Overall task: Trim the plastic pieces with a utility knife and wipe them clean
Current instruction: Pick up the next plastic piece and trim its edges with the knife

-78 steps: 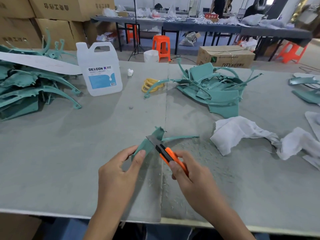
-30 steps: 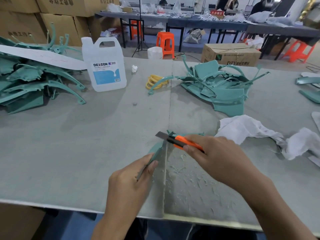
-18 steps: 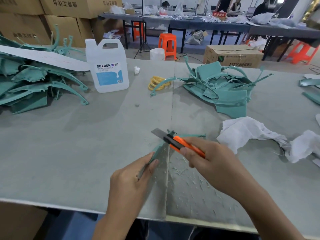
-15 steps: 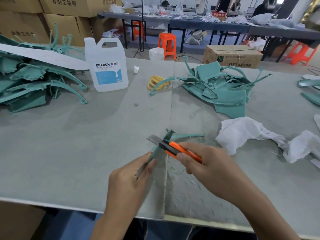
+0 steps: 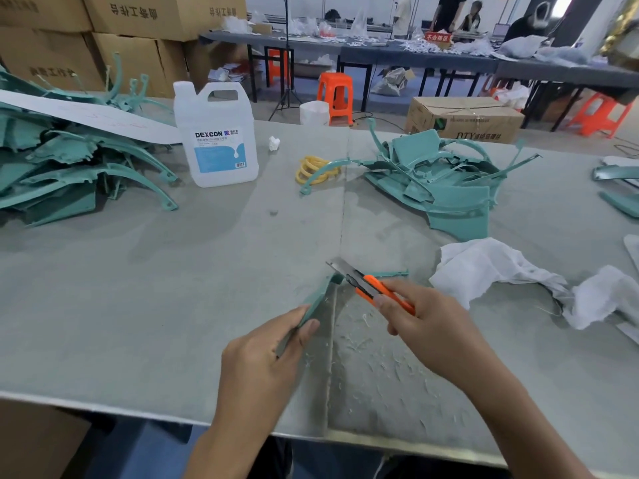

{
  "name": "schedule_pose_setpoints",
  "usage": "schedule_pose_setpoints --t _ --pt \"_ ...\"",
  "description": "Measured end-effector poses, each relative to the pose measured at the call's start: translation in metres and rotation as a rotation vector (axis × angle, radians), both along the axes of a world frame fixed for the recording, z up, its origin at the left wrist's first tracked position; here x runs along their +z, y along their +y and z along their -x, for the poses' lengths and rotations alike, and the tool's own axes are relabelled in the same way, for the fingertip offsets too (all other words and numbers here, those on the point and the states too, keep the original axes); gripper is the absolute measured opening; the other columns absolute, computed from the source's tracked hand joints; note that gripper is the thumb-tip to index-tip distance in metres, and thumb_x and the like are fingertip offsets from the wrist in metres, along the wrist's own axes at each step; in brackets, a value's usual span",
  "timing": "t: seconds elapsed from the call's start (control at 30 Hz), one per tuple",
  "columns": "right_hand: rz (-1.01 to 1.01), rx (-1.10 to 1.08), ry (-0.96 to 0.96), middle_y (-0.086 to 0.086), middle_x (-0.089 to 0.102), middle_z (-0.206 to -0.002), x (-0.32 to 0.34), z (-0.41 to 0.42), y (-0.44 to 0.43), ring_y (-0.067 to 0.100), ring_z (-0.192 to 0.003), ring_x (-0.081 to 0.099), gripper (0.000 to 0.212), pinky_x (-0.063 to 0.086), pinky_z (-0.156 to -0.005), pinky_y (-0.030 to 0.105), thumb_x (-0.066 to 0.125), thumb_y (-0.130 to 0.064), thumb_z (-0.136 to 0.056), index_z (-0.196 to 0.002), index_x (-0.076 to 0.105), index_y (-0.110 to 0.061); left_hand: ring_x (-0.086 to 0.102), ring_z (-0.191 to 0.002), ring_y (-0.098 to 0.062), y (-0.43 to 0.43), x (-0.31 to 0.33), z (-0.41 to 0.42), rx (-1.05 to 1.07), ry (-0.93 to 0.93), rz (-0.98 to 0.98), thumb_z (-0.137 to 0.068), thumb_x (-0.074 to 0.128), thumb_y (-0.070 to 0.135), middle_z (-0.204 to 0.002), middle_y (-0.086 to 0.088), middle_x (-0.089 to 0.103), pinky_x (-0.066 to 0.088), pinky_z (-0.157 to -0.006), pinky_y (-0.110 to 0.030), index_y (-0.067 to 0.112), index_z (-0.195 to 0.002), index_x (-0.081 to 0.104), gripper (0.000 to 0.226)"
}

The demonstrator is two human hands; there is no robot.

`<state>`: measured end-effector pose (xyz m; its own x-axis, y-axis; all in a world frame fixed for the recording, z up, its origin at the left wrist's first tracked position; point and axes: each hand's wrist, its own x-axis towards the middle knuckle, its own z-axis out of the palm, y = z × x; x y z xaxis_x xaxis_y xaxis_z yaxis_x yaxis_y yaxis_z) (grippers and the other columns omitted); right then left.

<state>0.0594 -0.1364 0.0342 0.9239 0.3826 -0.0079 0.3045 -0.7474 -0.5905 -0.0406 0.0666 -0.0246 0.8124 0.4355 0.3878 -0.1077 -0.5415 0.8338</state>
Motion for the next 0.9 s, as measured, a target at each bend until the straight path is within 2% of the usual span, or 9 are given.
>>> schedule_pose_setpoints --t 0.07,0.13,0.23,0.33,0.43,0.53,0.63,0.8,0.9 --pt "-0.006 -0.019 -0.026 -0.014 0.066 -0.073 -0.002 0.001 0.004 0.010 -0.063 0.062 0.017 0.057 -0.064 0.040 0.045 -0.055 -0.100 -0.108 0.058 -0.049 0.067 -0.084 0.012 0.003 -0.003 -0.001 0.023 0.006 0.018 -0.082 0.065 0.063 -0.095 0.039 0.068 0.047 -0.071 -0.006 0.053 -0.113 0.064 0.033" --pt "-0.021 -0.032 -0.014 -0.009 0.066 -0.072 -0.003 0.003 0.008 0.012 -0.063 0.062 0.021 0.057 -0.066 0.044 0.044 -0.055 -0.101 -0.104 0.059 -0.042 0.065 -0.088 0.015 0.010 -0.012 -0.002 0.030 0.041 0.002 -0.084 0.066 0.065 -0.096 0.039 0.068 0.046 -0.073 -0.005 0.048 -0.111 0.069 0.032" --pt "-0.012 -0.037 -0.033 -0.004 0.066 -0.071 -0.002 0.006 0.012 0.015 -0.063 0.062 0.024 0.056 -0.068 0.046 0.043 -0.053 -0.101 -0.101 0.060 -0.036 0.066 -0.088 0.009 0.017 -0.019 -0.004 0.006 0.119 0.003 -0.085 0.056 0.067 -0.093 0.033 0.070 0.049 -0.077 -0.018 0.042 -0.113 0.071 0.041" --pt "-0.056 0.029 -0.115 -0.009 0.064 -0.069 0.003 0.023 0.016 0.012 -0.058 0.059 0.025 0.052 -0.058 0.040 0.040 -0.057 -0.099 -0.112 0.058 -0.046 0.063 -0.073 -0.001 0.022 -0.017 -0.010 0.002 0.148 -0.078 -0.094 0.049 0.065 -0.081 0.028 0.068 0.048 -0.063 -0.022 0.049 -0.113 0.060 0.028" --pt "0.003 0.121 -0.212 -0.019 0.057 -0.066 0.011 0.044 0.023 0.008 -0.060 0.056 0.040 0.042 -0.051 0.026 0.030 -0.065 -0.096 -0.129 0.048 -0.052 0.054 -0.060 -0.007 0.026 -0.013 -0.015 0.006 0.178 -0.127 -0.095 0.050 0.058 -0.066 0.020 0.061 0.037 -0.050 -0.019 0.051 -0.093 0.057 0.010" --pt "0.086 0.156 -0.287 -0.015 0.053 -0.064 0.016 0.052 0.029 0.011 -0.058 0.053 0.045 0.045 -0.053 0.030 0.024 -0.066 -0.097 -0.131 0.046 -0.048 0.048 -0.055 -0.007 0.028 -0.012 -0.017 -0.001 0.189 -0.125 -0.096 0.057 0.049 -0.059 0.019 0.055 0.034 -0.050 -0.021 0.052 -0.077 0.054 0.019" --pt "0.141 0.177 -0.294 -0.012 0.057 -0.073 0.019 0.055 0.030 0.015 -0.065 0.056 0.047 0.050 -0.061 0.035 0.017 -0.066 -0.096 -0.129 0.043 -0.045 0.048 -0.054 -0.005 0.028 -0.014 -0.017 0.001 0.205 -0.109 -0.096 0.061 0.044 -0.056 0.019 0.053 0.035 -0.052 -0.019 0.037 -0.087 0.065 0.013" --pt "0.204 0.190 -0.340 -0.013 0.055 -0.071 0.029 0.054 0.030 0.012 -0.063 0.057 0.049 0.052 -0.061 0.037 0.013 -0.067 -0.095 -0.128 0.042 -0.047 0.044 -0.050 -0.007 0.026 -0.013 -0.016 -0.002 0.194 -0.087 -0.096 0.063 0.041 -0.054 0.019 0.050 0.030 -0.048 -0.020 0.035 -0.087 0.066 0.011" --pt "0.261 0.103 -0.404 -0.012 0.054 -0.069 0.042 0.039 0.022 0.014 -0.062 0.059 0.049 0.053 -0.061 0.037 0.013 -0.068 -0.095 -0.129 0.042 -0.047 0.048 -0.051 -0.004 0.025 -0.014 -0.011 -0.015 0.178 -0.067 -0.097 0.061 0.038 -0.056 0.024 0.053 0.032 -0.048 -0.016 0.032 -0.103 0.073 0.015"
